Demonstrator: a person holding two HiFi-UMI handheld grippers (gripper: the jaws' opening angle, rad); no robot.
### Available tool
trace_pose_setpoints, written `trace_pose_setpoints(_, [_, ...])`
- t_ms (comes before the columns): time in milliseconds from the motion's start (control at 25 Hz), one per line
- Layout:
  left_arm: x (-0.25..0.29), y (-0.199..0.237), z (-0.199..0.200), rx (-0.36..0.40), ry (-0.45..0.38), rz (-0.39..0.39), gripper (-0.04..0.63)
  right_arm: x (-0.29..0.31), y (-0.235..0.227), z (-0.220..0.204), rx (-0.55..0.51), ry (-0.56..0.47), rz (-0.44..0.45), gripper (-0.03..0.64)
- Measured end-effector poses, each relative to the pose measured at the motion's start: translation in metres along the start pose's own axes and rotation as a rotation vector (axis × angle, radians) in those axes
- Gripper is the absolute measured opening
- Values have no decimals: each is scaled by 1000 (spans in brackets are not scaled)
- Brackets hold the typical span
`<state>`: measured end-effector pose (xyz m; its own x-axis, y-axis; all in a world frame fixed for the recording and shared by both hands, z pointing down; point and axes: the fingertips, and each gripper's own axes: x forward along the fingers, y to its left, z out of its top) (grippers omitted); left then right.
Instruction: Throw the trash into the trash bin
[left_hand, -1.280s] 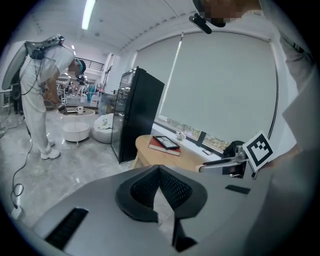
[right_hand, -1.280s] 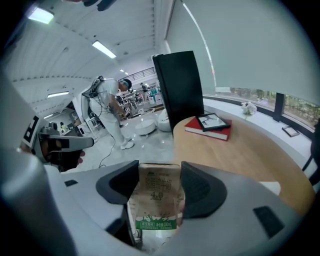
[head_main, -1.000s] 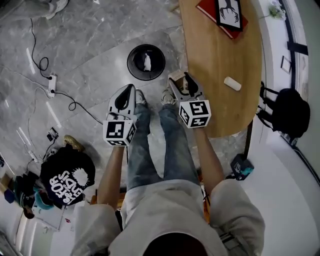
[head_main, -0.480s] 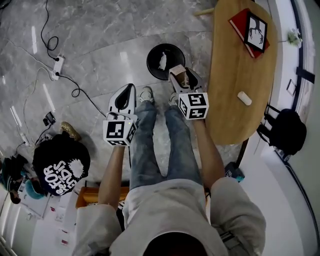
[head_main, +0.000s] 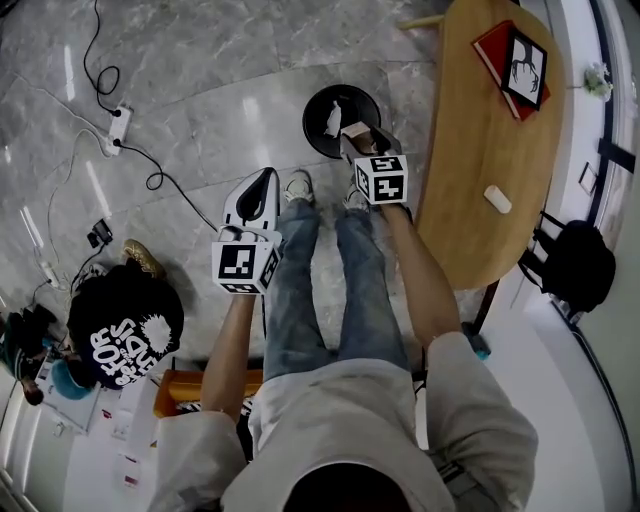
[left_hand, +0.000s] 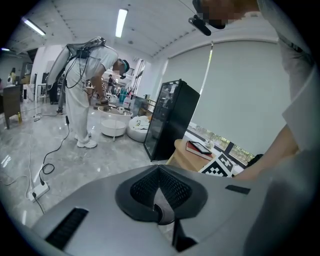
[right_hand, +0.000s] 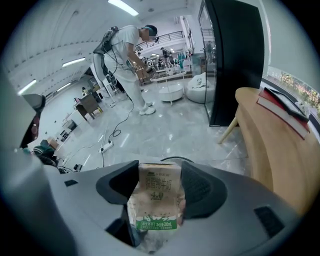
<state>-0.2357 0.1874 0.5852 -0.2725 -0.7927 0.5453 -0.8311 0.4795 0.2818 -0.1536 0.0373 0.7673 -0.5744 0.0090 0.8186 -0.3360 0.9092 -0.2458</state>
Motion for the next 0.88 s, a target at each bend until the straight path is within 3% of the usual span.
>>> trace_pose_setpoints(280, [-3, 4, -3, 0, 9, -3, 18, 28, -6, -5, -69, 75, -24, 318])
trace_pose_setpoints(480, [-1, 3, -3, 1, 13, -5, 18, 25, -11, -7, -23, 80, -29, 316])
trace_pose_setpoints(600, [2, 0, -2, 4, 12, -9, 18, 15, -14, -4, -5, 45, -41, 250])
trace_pose_setpoints(800, [8, -8, 0, 15, 15, -26, 18, -14, -13, 11, 54, -87, -59, 73])
trace_pose_setpoints(880, [12, -14, 1, 18, 18, -36, 18, -29, -11, 16, 68, -137, -60, 49])
